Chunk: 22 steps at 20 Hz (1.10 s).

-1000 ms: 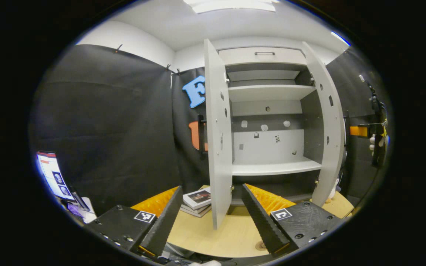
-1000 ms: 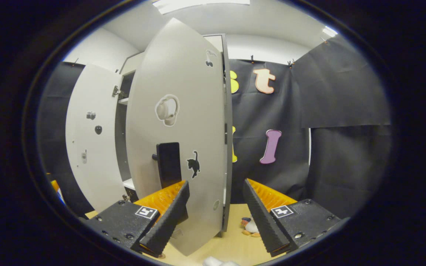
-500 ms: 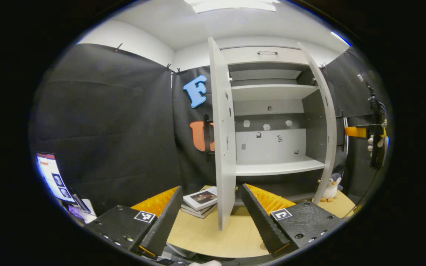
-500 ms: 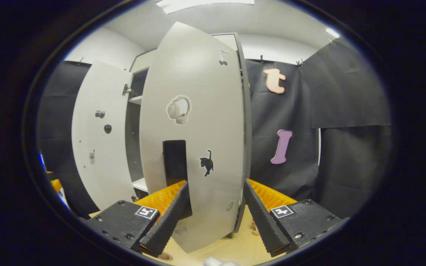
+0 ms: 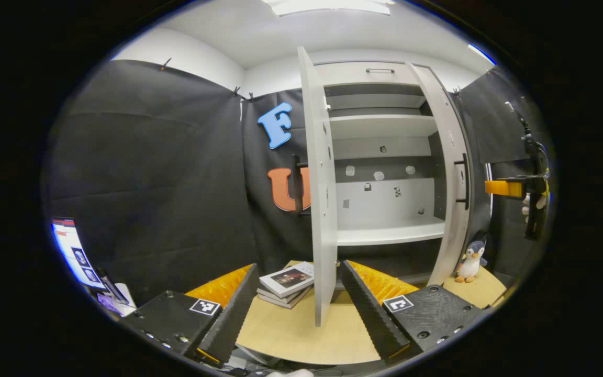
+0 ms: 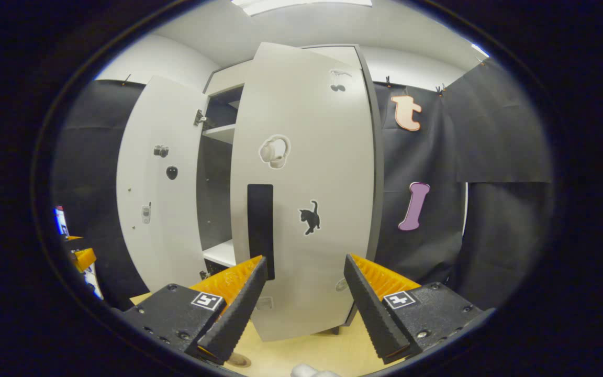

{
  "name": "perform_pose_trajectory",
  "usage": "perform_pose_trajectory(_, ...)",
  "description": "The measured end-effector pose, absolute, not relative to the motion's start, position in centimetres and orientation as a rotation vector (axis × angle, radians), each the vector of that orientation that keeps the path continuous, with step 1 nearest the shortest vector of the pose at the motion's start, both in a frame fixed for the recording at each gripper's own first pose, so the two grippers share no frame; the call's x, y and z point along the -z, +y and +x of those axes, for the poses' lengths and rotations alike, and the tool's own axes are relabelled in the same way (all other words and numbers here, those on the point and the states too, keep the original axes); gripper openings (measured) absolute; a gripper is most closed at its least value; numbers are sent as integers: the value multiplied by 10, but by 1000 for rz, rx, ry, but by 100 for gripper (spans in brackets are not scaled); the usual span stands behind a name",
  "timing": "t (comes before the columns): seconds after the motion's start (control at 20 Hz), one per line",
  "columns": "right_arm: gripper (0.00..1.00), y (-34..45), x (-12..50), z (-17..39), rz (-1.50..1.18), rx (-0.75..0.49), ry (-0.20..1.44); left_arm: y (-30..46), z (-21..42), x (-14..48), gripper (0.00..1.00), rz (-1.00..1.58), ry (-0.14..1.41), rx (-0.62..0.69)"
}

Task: Grasp the bottle in the cabinet with the left hand and place it on the coaster, then close the right door with the right hand and the left door with the left hand.

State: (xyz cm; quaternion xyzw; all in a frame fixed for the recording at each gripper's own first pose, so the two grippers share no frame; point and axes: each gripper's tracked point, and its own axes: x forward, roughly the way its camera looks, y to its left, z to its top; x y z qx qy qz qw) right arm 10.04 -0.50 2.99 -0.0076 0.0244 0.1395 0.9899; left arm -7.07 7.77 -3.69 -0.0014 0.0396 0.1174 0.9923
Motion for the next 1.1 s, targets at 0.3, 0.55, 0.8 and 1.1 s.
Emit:
perform_pose_trajectory(0.3, 97, 4, -19, 77, -8, -234, 72, 99, -54, 33, 97, -8, 65, -208)
perform_pose_trajectory(0.55, 97, 15, 6, 53, -29, -198, 104, 140, -30, 32, 96, 9, 65, -214)
perform_pose_trajectory(0.8, 97, 14, 33, 28, -10, -144, 162, 193, 9, 19, 97, 50, 43, -245)
perform_pose_trajectory(1.1, 98, -1, 43, 6, -14, -74, 195, 221, 65, -8, 97, 29, -14, -248)
